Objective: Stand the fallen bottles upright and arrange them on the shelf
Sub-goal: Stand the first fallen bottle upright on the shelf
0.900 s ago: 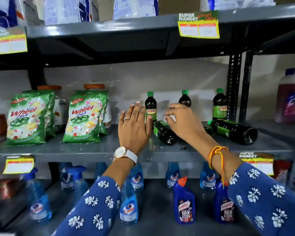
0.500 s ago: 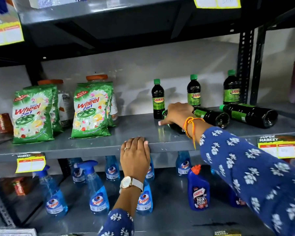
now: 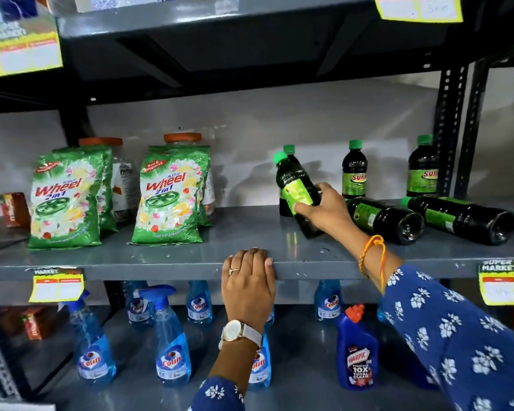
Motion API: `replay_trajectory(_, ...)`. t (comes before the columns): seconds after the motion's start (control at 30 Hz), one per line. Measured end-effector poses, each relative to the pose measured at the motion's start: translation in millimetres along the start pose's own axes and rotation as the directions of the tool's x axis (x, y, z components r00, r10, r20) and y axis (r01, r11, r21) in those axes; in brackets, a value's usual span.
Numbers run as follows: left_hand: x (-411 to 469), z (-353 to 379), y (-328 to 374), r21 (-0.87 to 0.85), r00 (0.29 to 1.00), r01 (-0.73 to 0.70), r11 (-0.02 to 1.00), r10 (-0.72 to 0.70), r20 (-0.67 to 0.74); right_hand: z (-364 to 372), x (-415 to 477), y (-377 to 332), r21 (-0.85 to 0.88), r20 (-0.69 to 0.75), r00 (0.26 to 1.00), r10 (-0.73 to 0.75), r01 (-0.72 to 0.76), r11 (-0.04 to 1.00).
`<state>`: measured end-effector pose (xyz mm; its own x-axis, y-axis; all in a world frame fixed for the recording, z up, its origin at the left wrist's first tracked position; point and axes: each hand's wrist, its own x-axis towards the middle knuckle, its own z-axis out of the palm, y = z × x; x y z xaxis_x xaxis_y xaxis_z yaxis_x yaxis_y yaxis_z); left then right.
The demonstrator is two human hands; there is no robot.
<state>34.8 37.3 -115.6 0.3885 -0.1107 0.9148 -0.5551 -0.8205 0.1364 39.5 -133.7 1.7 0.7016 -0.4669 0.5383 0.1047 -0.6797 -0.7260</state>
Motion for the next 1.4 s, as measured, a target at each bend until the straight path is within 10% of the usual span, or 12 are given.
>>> replay_trajectory(0.27,-0.7,2.4,-0.6,-0.013,1.0,-0.001,1.0,0.001,0.021,5.8,-5.5,10.6,0.492,0.058,0.998,-0.036,0.003,0.871)
replay_trajectory(0.63,-2.0,9.0,-0.6,-0.017,1.0,0.015,1.0,-0.015,-0.009,9.4,-10.3,22.6,0.442,0.263,0.964,-0.021,-0.101,0.891)
replay_trajectory(0.8,-2.0,10.1,0.8,-0.011,0.999,0.024,1.0,-0.024,-0.025,13.3,-12.2,26.6,0.146,0.152,0.988,-0.001,-0.022,0.989)
replay_trajectory(1.4,-2.6,8.7,4.3,0.006,0.998,0.032,0.999,-0.032,-0.058,3.2,-15.8,24.4,0.24,0.195,0.981,-0.002,-0.046,0.97)
